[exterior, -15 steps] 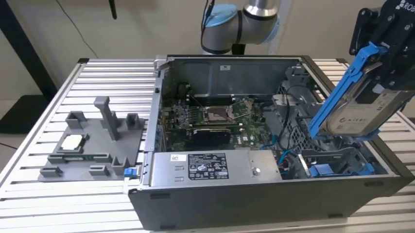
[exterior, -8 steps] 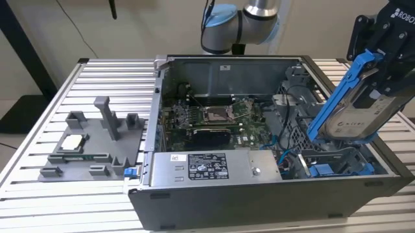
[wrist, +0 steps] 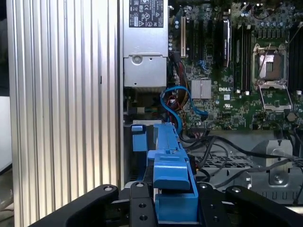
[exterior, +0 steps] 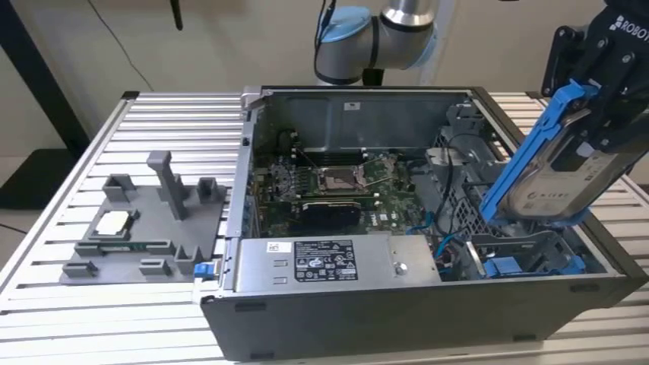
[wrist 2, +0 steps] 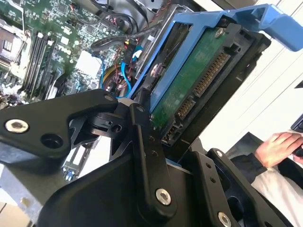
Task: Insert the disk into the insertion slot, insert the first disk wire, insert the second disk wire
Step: 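Insert the disk into the insertion slot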
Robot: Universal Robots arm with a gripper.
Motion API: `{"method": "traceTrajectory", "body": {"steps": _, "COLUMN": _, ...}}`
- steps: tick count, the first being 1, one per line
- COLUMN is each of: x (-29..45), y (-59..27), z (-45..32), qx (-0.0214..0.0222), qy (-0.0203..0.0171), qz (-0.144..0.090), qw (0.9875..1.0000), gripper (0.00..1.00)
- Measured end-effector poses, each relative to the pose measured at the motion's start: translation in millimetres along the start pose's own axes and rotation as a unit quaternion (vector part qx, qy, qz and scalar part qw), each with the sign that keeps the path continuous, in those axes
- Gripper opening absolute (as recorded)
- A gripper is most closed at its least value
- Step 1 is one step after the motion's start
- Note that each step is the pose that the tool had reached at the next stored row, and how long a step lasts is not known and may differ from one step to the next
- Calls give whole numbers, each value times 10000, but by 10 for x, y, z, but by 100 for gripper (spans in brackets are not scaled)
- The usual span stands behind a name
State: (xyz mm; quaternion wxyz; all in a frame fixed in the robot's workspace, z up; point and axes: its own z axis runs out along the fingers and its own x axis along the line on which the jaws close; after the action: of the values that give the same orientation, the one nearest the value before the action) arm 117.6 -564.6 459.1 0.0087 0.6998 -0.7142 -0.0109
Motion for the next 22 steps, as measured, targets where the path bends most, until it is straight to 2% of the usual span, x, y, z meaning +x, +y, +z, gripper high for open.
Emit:
{"method": "traceTrajectory", "body": {"steps": 7, "x": 0, "y": -1, "z": 12, "qx": 8, "qy": -2, "qz": 0, "qw": 10000, "gripper": 33}}
{"method": "traceTrajectory", "body": {"steps": 14, "x": 0, "y": -2, "z": 44, "qx": 58, "qy": -3, "qz": -1, "qw": 10000, "gripper": 33}}
{"method": "traceTrajectory", "body": {"steps": 22, "x": 0, "y": -2, "z": 82, "qx": 69, "qy": -3, "qz": -1, "qw": 10000, "gripper": 33}}
